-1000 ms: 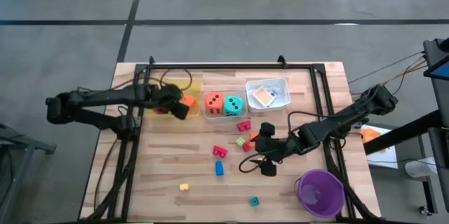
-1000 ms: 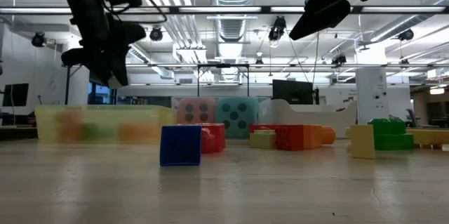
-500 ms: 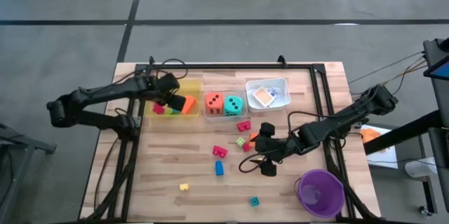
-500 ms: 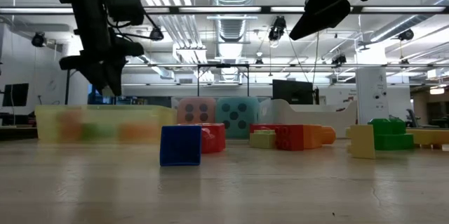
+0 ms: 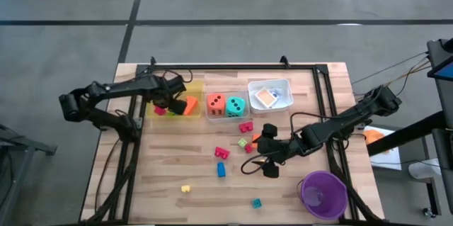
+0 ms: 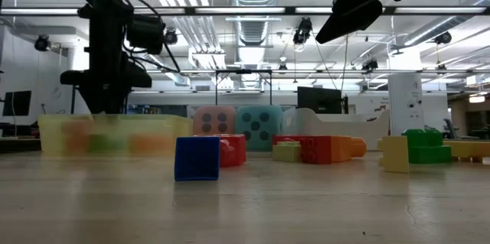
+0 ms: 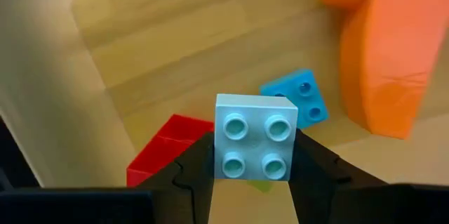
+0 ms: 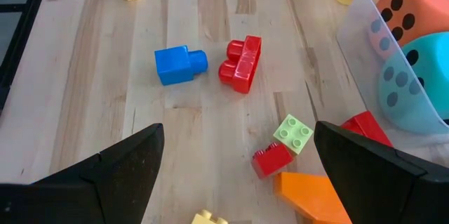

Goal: Pick & Place Toys
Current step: Put the light blue game piece into the yellow bin

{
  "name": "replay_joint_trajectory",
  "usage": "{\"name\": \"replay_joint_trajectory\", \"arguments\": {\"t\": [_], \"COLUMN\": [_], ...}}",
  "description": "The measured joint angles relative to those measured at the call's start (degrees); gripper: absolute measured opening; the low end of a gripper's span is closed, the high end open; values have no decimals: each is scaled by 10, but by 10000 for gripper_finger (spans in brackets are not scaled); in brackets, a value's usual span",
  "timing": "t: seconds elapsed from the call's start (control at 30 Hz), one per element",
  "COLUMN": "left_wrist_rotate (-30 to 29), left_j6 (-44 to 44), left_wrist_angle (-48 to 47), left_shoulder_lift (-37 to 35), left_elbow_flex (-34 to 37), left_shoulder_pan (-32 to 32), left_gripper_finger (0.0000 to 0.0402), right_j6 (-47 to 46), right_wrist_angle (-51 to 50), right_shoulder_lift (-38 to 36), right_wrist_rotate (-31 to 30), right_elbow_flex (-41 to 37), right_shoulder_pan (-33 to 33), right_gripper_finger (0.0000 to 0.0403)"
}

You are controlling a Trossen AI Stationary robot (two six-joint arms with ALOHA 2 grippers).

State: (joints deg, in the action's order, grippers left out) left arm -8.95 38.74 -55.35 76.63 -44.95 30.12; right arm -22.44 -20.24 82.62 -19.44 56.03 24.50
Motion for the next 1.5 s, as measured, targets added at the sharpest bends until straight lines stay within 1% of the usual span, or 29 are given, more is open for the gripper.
{"name": "replay_joint_trajectory", "arguments": {"t": [0.1, 0.23, 0.5, 0.93, 1.4, 1.5], "left_wrist_rotate": [0, -15, -17, -9, -3, -3], "left_j6": [0, -4, -9, -13, -34, -55], "left_wrist_angle": [1, 3, 4, 32, 34, 34], "left_shoulder_lift": [15, 25, 44, 127, 131, 131], "left_elbow_flex": [0, 0, 0, -1, -2, -2], "left_shoulder_pan": [5, 12, 19, 20, 21, 21], "left_gripper_finger": [133, 131, 134, 135, 136, 147], "right_j6": [0, 0, 0, 0, 0, 0], "right_wrist_angle": [0, 0, 0, 0, 0, 0], "right_shoulder_lift": [0, 0, 0, 0, 0, 0], "right_wrist_rotate": [0, 0, 0, 0, 0, 0], "right_elbow_flex": [0, 0, 0, 0, 0, 0], "right_shoulder_pan": [0, 0, 0, 0, 0, 0], "right_gripper_finger": [364, 364, 364, 364, 364, 364]}}
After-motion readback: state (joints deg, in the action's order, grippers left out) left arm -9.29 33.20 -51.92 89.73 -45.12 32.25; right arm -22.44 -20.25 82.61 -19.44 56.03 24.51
